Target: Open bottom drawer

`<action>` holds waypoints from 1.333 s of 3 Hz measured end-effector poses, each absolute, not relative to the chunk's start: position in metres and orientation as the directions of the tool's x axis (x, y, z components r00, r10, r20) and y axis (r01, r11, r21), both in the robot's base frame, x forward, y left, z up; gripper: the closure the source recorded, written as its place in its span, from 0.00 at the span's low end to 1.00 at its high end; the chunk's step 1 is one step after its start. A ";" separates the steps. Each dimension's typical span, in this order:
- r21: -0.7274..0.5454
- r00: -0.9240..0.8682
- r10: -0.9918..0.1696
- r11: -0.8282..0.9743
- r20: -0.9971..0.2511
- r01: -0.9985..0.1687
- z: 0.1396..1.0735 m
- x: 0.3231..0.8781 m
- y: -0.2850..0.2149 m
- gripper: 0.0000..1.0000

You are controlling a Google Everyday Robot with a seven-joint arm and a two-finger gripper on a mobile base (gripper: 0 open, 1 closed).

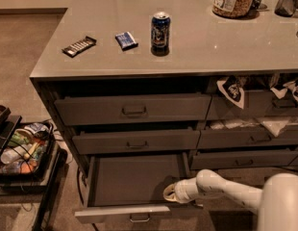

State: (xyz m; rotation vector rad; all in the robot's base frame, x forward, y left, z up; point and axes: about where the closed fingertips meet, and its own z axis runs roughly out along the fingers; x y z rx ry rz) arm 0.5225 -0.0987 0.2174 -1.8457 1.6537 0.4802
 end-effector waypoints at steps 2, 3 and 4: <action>-0.555 0.300 -0.832 0.011 -0.466 -0.832 0.358 0.523 -0.148 1.00; -0.669 0.324 -0.855 0.037 -0.406 -0.742 0.400 0.483 -0.160 1.00; -0.648 0.319 -0.846 0.041 -0.428 -0.760 0.389 0.446 -0.149 0.81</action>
Offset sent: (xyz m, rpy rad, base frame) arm -0.1170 -0.0290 0.2035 -0.1227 -0.5917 -0.0997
